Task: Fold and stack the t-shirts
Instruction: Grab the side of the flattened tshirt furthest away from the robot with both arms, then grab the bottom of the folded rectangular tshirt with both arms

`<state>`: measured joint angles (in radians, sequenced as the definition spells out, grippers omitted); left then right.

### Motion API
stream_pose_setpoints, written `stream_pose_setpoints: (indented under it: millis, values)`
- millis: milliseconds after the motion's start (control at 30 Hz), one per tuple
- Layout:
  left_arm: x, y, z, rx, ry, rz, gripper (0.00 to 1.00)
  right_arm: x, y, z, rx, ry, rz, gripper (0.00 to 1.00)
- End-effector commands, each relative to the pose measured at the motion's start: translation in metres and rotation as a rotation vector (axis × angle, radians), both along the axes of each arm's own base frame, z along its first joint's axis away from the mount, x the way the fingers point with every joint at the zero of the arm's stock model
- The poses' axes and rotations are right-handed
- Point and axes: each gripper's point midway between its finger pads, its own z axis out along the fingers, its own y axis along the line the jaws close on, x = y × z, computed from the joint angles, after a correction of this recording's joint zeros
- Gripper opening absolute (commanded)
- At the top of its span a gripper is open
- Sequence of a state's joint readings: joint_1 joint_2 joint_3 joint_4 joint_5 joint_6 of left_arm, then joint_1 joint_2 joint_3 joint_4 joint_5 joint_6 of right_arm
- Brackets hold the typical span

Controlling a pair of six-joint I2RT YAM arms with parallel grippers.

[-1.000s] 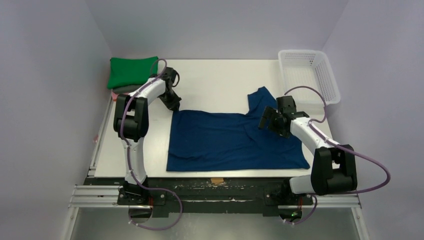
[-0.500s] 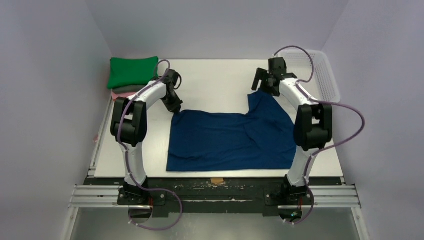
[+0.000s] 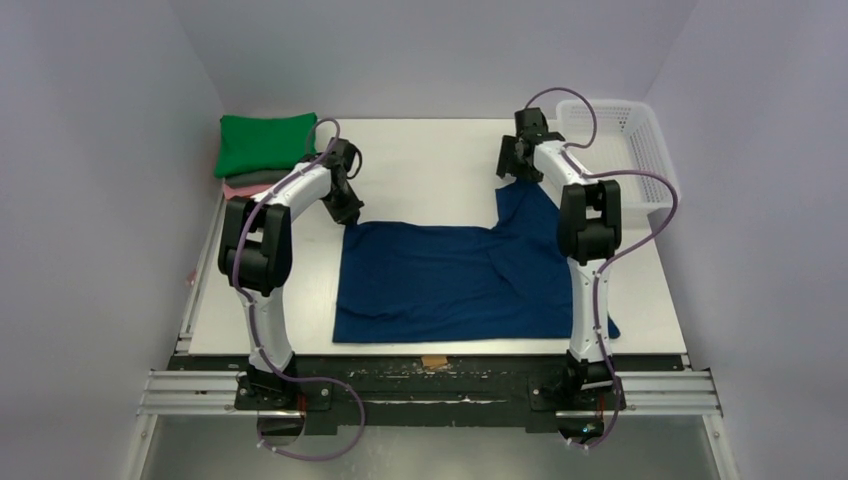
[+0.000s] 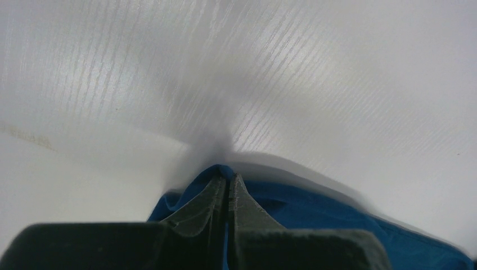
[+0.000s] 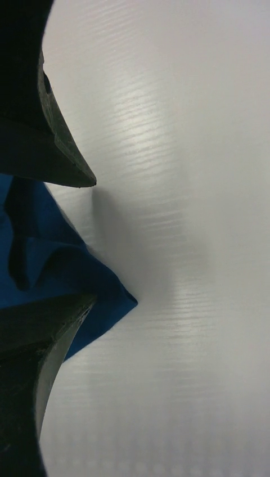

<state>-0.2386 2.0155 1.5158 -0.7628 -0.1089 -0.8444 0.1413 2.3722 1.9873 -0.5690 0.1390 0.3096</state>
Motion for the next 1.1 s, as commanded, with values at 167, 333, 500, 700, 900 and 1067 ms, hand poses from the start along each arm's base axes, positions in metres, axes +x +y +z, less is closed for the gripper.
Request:
stream_pose_setpoints:
  millis: [167, 333, 500, 700, 900, 1067]
  values:
    - [0.006, 0.002, 0.014, 0.014, -0.051, -0.013, 0.00, -0.031, -0.001, -0.013, -0.136, 0.076, -0.055, 0.57]
    - [0.004, 0.004, 0.017, 0.019, -0.057, -0.013, 0.00, -0.054, -0.017, -0.015, -0.173, 0.105, -0.162, 0.47]
    - [0.002, 0.005, 0.022, 0.015, -0.071, -0.014, 0.00, -0.056, -0.030, -0.001, -0.193, 0.052, -0.237, 0.08]
    - [0.003, 0.002, 0.034, -0.003, -0.100, -0.030, 0.00, -0.043, -0.023, 0.036, -0.132, -0.074, -0.226, 0.00]
    - [-0.012, 0.000, 0.048, -0.036, -0.152, -0.044, 0.00, -0.074, -0.026, 0.086, -0.088, -0.214, -0.206, 0.00]
    - [-0.030, -0.008, 0.058, -0.045, -0.195, -0.082, 0.00, -0.129, -0.025, 0.108, -0.042, -0.244, -0.184, 0.00]
